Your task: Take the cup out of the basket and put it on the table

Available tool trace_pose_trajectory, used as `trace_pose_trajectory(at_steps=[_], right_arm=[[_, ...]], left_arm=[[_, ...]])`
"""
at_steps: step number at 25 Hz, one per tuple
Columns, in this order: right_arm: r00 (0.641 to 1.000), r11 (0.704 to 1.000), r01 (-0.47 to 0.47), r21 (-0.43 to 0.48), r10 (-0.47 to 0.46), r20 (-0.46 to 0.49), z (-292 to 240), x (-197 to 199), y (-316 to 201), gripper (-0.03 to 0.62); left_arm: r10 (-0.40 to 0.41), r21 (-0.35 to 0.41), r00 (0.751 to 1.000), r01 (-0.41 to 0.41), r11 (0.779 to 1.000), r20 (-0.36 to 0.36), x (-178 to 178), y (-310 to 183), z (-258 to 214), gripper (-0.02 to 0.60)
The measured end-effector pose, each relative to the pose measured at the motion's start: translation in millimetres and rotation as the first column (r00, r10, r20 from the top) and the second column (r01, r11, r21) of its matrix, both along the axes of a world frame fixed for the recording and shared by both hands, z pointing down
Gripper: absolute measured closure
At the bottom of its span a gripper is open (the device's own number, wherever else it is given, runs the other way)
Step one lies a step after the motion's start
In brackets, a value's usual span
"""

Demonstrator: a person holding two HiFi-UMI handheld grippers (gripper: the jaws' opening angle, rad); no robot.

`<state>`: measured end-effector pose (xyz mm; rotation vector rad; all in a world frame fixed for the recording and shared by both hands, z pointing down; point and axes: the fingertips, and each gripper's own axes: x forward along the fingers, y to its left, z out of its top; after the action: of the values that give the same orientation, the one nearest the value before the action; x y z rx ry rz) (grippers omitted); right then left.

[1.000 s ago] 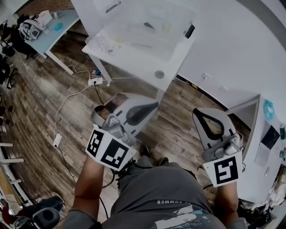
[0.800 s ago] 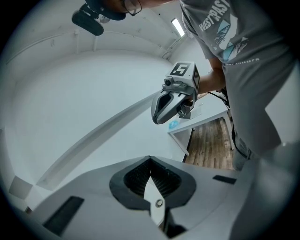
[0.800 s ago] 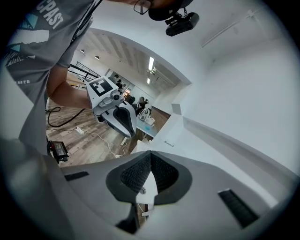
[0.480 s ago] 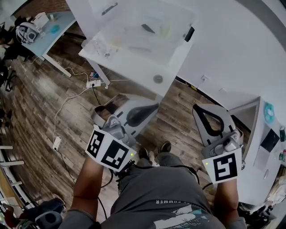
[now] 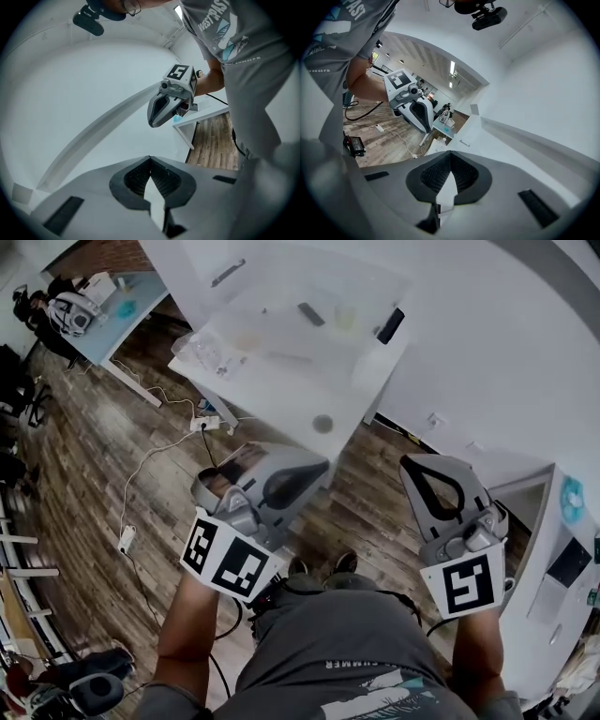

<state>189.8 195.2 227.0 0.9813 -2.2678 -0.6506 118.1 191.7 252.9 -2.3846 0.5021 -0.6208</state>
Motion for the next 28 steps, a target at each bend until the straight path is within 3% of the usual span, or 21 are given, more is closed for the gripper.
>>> trace_pose_trajectory(at_steps=[11,28], right_arm=[[0.999,0.999,0.041,-0.029,-0.040,0.023,7.7,25.1,-25.9,0.582],[1.000,0.999,-0.011,-0.033,0.011,-0.016,6.0,-34.8,-111.5,0.582]], left_arm=[[-0.045,-0.012,0.999,0.045,0.999,0.023,23.7,-21.4,1.9,0.572],[0.013,-0.013,1.000,-0.013,1.000,-0.011,-34.0,-111.6,3.6,0.574]])
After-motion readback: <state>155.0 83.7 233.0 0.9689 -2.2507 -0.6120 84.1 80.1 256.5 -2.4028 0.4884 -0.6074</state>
